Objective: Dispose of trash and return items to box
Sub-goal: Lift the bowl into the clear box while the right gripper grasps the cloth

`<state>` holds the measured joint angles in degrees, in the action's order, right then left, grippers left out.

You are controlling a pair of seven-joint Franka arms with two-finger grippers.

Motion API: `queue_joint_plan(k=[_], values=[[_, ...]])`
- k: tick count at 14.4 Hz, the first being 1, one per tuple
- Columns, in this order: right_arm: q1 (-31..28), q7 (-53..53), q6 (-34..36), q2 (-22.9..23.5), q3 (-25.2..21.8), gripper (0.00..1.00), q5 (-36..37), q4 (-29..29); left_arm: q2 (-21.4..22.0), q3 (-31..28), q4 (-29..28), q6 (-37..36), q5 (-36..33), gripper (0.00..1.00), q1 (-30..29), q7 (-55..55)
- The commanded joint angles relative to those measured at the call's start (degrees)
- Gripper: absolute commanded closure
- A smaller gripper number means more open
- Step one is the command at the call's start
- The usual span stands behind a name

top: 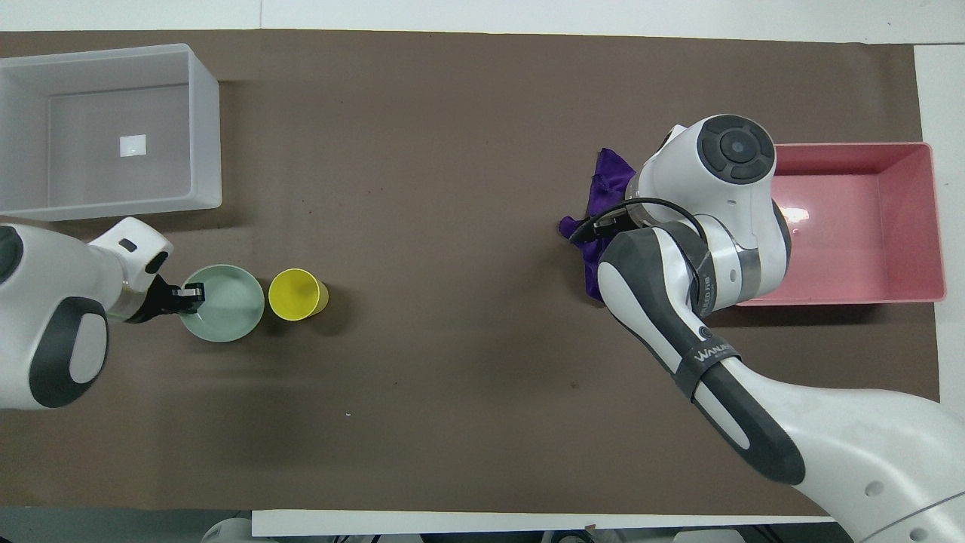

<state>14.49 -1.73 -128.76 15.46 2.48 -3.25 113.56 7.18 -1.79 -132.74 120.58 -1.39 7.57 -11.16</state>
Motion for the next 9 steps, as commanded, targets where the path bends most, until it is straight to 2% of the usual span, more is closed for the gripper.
queue_joint_plan(k=[1,2,3,4,5,7,8,9], values=[[0.7,-0.6,-5.2,2.8,-0.1,0.05,-0.6,1.4,-2.2,-0.8,17.5,-14.5,-0.8,1.00,-0.2,-0.2],[0.7,-0.5,-5.4,3.3,-0.1,0.09,-0.6,1.5,-4.5,-0.9,21.8,-16.1,-0.6,1.00,-0.3,-0.2],[0.7,-0.5,-5.4,3.5,0.0,0.25,-0.6,1.6,-6.4,-0.9,24.7,-15.6,-0.1,1.00,-1.5,-0.2],[0.7,-0.4,-4.6,3.4,0.0,0.54,-0.6,1.6,-7.5,-0.9,26.3,-13.9,1.0,1.00,-3.3,-0.2],[0.7,-0.5,-3.7,3.4,0.0,0.76,-0.6,1.6,-9.4,-0.9,28.0,-11.2,2.4,1.00,-4.3,-0.2],[0.7,-0.6,-3.4,3.4,-0.1,0.94,-0.6,1.4,-17.2,-0.9,35.2,-8.3,2.8,1.00,-6.2,-0.2],[0.8,-0.6,-3.4,3.4,-0.1,1.00,-0.6,1.1,-21.8,-0.9,40.0,-8.0,2.8,1.00,-7.7,0.0],[0.8,-0.6,-3.3,3.1,-0.1,1.00,-0.6,1.0,-26.4,-0.9,44.2,-8.3,3.7,1.00,-9.4,0.0]])
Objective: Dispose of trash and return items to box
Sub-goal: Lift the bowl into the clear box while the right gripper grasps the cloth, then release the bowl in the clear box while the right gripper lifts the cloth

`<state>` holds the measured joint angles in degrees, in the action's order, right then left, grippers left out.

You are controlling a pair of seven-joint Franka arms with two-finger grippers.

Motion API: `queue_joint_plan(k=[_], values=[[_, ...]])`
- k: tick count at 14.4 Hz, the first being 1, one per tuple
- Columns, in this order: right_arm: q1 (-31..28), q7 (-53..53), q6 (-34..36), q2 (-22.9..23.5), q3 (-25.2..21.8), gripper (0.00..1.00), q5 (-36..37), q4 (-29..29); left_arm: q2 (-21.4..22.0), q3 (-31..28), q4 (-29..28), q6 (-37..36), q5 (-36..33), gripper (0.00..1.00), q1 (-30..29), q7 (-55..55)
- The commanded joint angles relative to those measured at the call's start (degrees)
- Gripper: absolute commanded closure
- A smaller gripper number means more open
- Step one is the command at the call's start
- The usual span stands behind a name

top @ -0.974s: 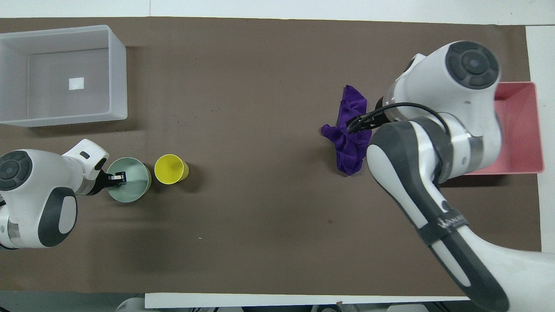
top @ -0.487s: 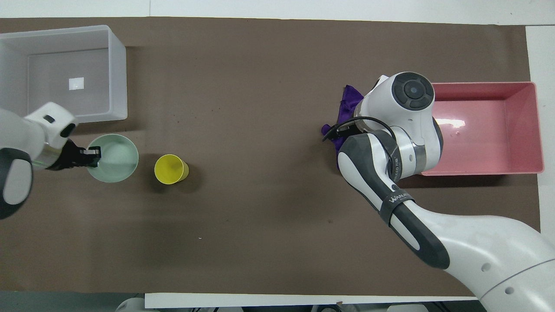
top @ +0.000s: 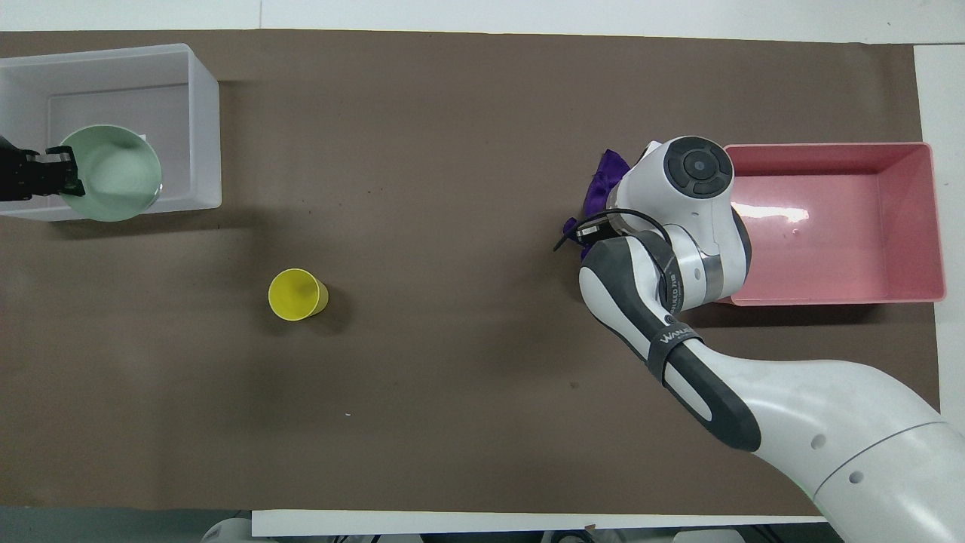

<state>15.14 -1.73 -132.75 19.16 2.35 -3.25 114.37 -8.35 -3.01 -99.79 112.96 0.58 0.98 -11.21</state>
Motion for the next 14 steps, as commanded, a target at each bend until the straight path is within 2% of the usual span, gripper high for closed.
queue_joint_plan(k=[1,4,5,7,9,10,11,12,13,14], values=[[-0.2,-0.6,1.3,-1.2,0.0,1.00,-0.6,-0.2,-14.1,0.4,14.8,-1.2,3.1,1.00,-3.9,0.7],[-1.3,-0.9,5.6,-5.2,-0.2,1.00,-0.6,-1.1,-22.7,0.3,18.9,-1.8,6.5,1.00,-4.1,1.3],[-2.2,-0.8,7.3,-7.0,-0.2,1.00,-0.6,-1.1,-24.0,0.3,18.9,-2.2,6.5,1.00,-4.6,1.5],[-2.5,-0.8,12.0,-10.9,-0.4,1.00,-0.6,-1.9,-24.7,0.4,16.3,-0.8,6.8,1.00,-4.8,1.8],[-4.6,-0.5,18.0,-13.6,-0.6,1.00,-0.4,-4.1,-23.6,0.4,11.6,4.5,6.8,0.99,-4.6,2.2],[-5.7,-0.3,20.5,-14.5,-0.6,1.00,0.1,-5.3,-23.0,0.3,9.7,6.3,6.8,0.69,-4.3,3.0],[-7.1,-0.2,22.0,-15.4,-0.6,1.00,0.2,-5.9,-22.9,0.3,9.7,6.1,6.3,0.24,-4.3,3.4],[-8.9,0.4,22.4,-16.4,-0.6,1.00,0.3,-5.9,-22.6,0.3,10.8,4.9,6.2,0.20,-4.3,3.3],[-10.3,1.6,23.1,-17.2,-0.7,1.00,0.3,-5.9,-21.2,0.3,12.1,2.4,6.1,0.09,-4.3,3.1],[-12.0,3.1,24.0,-17.6,-0.7,1.00,0.4,-5.9,-18.1,0.3,12.0,0.4,6.0,0.01,-4.3,3.0]])
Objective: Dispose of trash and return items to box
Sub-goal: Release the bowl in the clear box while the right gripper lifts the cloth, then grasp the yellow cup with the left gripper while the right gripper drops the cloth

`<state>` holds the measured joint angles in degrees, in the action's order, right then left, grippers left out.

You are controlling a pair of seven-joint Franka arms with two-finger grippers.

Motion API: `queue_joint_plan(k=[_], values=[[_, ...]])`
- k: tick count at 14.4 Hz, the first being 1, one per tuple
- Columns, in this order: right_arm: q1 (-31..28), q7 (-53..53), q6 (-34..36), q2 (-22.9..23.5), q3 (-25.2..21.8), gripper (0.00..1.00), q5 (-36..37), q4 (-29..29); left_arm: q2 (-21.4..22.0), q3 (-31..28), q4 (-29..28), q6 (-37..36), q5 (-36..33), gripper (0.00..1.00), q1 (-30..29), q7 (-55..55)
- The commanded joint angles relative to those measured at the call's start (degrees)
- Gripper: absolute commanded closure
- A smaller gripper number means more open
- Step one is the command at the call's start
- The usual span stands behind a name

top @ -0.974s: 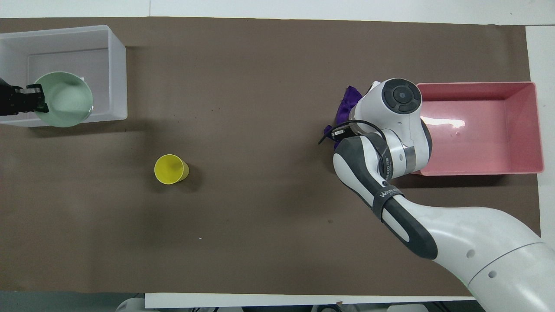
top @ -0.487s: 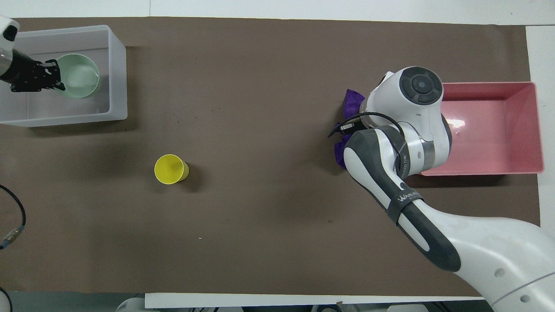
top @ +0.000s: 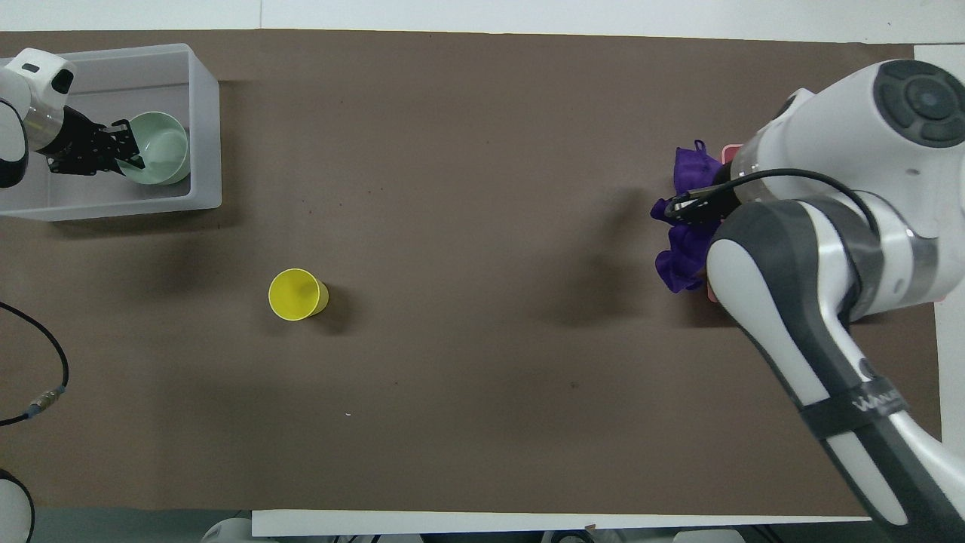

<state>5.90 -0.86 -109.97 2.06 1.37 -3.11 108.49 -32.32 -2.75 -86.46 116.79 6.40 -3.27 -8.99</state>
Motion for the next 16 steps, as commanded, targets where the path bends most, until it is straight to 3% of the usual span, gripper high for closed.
queue_joint_plan(k=[1,4,6,7,11,14,16], values=[[-4.6,4.1,1.4,-1.0,0.3,1.00,0.3,0.0,10.1,0.1,-2.3,-6.3,0.2,0.00,0.4,0.6],[-9.4,9.5,0.9,-1.6,0.3,1.00,0.3,2.2,18.4,0.0,-4.6,-16.1,-0.1,0.00,4.4,-1.6],[-12.6,11.0,0.4,-1.5,0.3,0.99,0.3,4.0,23.1,0.1,-10.5,-19.8,-3.1,0.00,8.9,-6.6],[-13.4,12.5,-0.3,-1.2,0.3,0.99,0.3,4.4,27.4,0.1,-18.5,-17.8,-3.6,0.00,11.9,-9.1],[-16.5,15.2,-9.4,1.7,0.3,0.98,0.6,9.4,37.0,0.5,-39.9,-2.9,-3.6,0.00,18.6,-14.8],[-16.9,15.2,-13.4,3.5,0.3,0.83,0.6,12.3,40.1,0.6,-47.3,2.7,-3.5,0.00,21.2,-16.7],[-16.8,14.8,-13.4,3.7,0.3,0.61,0.7,12.1,40.6,0.6,-48.6,2.8,-3.5,0.00,22.2,-16.8]])
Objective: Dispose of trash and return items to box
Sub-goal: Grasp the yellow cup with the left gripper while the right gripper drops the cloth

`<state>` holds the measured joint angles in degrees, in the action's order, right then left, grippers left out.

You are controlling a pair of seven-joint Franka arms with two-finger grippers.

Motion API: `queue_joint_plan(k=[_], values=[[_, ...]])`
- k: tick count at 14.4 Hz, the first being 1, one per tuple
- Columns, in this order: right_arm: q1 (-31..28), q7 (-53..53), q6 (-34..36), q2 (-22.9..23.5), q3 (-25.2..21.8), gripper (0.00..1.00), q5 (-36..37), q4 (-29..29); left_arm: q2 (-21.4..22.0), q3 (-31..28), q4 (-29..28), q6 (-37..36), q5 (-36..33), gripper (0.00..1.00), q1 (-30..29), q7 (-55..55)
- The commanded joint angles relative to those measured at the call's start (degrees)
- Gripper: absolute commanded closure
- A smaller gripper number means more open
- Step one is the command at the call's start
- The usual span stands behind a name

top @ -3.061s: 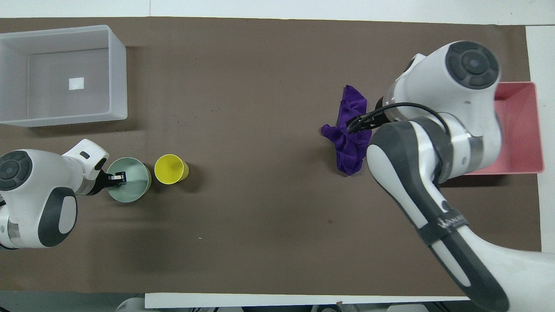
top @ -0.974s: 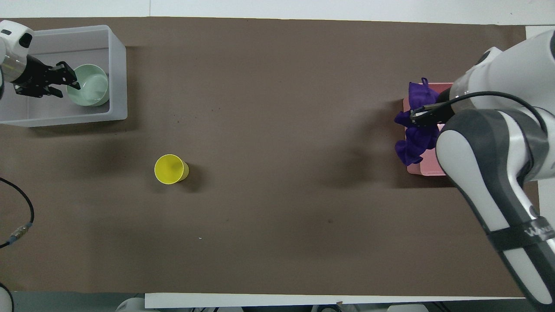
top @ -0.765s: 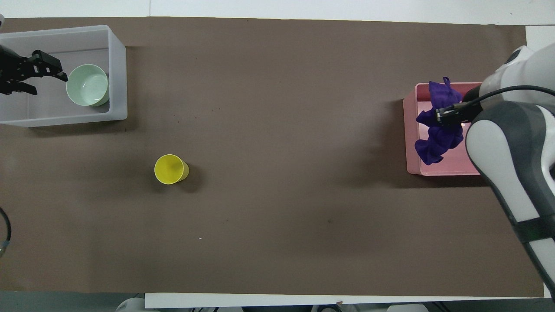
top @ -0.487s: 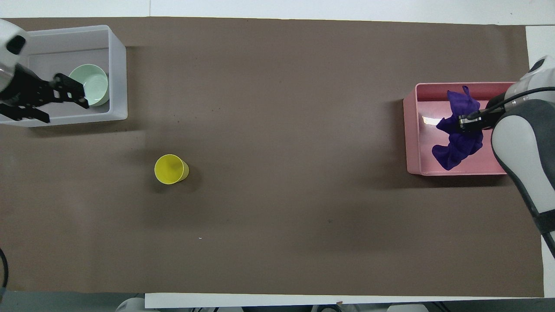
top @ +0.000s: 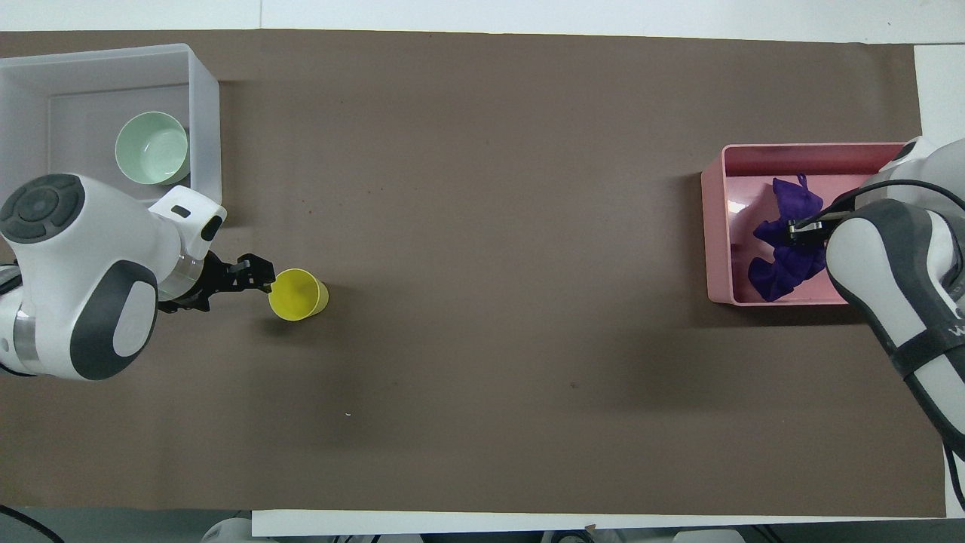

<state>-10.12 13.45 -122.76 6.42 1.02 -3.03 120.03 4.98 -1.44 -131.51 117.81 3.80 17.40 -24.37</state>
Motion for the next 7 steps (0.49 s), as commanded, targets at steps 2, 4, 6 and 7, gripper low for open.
queue_joint_plan(k=[2,4,6,7], values=[[-0.6,0.1,0.0,-0.5,0.6,0.26,0.5,-0.1,3.1,-0.7,-4.0,3.6,-0.9,0.00,3.8,-4.4],[-0.2,-0.1,1.2,-1.2,0.7,0.01,0.5,-1.4,2.7,-0.7,-5.3,7.3,-0.9,0.00,4.8,-5.3],[0.4,0.0,5.0,-2.4,1.3,0.01,0.5,-4.0,2.2,-0.6,-6.0,8.5,-0.9,0.21,5.3,-5.1],[1.6,-0.2,6.7,-2.7,1.4,0.01,0.3,-5.1,2.1,-0.7,-6.1,8.8,-0.9,0.23,5.5,-5.0]])
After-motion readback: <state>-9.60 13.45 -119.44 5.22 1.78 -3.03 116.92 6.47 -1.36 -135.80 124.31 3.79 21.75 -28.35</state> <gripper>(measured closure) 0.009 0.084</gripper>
